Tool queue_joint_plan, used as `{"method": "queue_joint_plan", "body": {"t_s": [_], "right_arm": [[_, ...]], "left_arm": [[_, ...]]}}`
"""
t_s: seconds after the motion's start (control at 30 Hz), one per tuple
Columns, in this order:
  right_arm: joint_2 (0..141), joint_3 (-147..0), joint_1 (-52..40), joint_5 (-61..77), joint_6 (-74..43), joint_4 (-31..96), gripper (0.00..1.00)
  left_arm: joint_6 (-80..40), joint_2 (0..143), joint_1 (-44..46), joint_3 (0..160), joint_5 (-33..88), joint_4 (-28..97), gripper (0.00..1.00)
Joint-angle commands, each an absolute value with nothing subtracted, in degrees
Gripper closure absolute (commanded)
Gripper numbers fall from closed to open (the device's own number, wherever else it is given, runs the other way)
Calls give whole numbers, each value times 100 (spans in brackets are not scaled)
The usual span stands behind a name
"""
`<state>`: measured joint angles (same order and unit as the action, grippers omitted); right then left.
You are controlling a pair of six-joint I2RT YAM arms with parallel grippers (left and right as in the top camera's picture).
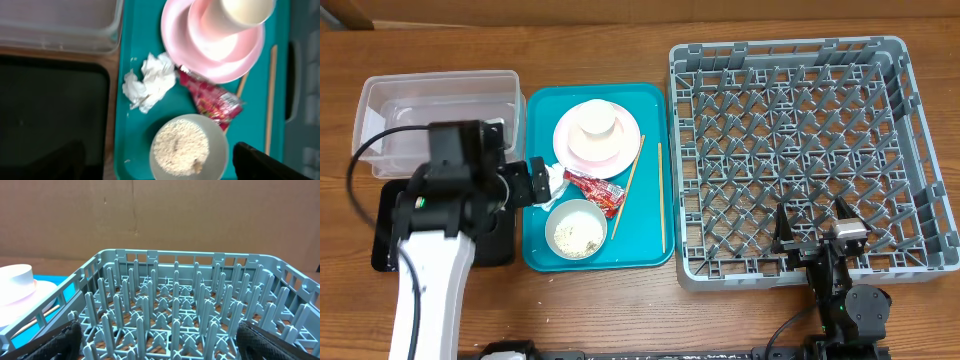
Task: Sort waste into correct bins and load items into the dishwasher
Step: 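Reach the left gripper to the white tissue and grasp it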
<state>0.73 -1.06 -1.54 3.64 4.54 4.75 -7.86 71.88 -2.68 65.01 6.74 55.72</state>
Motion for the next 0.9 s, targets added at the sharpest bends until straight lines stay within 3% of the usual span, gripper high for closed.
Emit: {"method": "queue_joint_plan", "body": {"t_s": [0.0,0.37,0.7,0.87], "right_arm": [[16,-45,-154,377,456,445,0],[16,-45,-154,375,456,445,0],[16,-45,-154,377,456,445,0],[16,-45,-154,375,456,445,0]], "left_arm": [[-379,7699,-141,6578,504,5607,7],[-379,9087,408,6578,-340,5159,9],[-351,9824,539,6578,-521,4772,35],[-165,9915,539,6578,-705,4508,28]]}}
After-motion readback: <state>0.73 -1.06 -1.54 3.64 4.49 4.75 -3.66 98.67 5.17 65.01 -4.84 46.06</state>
